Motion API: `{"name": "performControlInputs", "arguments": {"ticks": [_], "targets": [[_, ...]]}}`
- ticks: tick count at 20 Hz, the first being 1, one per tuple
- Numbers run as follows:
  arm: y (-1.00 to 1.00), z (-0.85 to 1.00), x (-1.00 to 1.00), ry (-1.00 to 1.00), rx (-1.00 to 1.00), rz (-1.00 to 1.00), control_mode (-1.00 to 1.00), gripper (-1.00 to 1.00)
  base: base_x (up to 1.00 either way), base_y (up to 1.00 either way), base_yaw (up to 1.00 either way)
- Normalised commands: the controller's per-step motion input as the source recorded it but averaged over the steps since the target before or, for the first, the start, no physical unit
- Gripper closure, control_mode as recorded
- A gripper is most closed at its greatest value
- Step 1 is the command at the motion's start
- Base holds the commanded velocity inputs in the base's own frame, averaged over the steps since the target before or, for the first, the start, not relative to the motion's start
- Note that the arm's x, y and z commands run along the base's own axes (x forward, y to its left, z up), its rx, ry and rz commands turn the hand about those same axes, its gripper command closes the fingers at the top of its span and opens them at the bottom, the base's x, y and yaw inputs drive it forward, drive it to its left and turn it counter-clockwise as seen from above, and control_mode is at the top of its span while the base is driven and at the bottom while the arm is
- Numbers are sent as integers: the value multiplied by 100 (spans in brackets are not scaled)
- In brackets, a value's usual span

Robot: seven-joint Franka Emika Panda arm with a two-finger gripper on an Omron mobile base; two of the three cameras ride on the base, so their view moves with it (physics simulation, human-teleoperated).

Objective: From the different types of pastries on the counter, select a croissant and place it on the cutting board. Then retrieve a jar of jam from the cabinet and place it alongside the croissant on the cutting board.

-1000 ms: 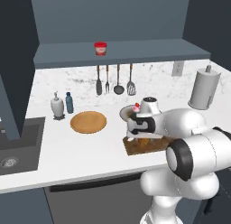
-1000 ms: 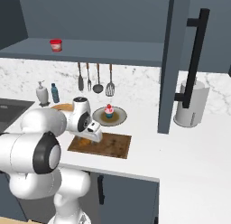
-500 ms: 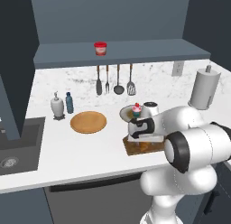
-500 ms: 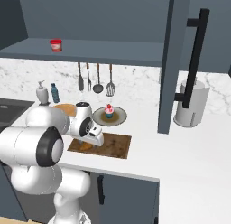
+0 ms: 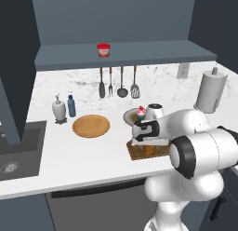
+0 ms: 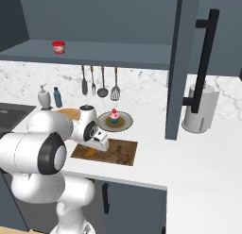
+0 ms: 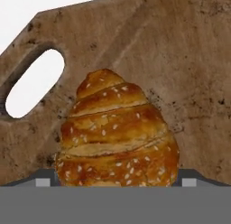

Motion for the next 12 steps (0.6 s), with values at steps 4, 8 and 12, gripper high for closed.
{"name": "performControlInputs", "arguments": {"ticks": [4,8,12], "targets": [[0,59,0,0,0,0,-100,-100,0,0,0],[0,86,-2,-1,0,0,-100,-100,0,0,0],[0,91,-49,-8,0,0,-100,-100,0,0,0]]}}
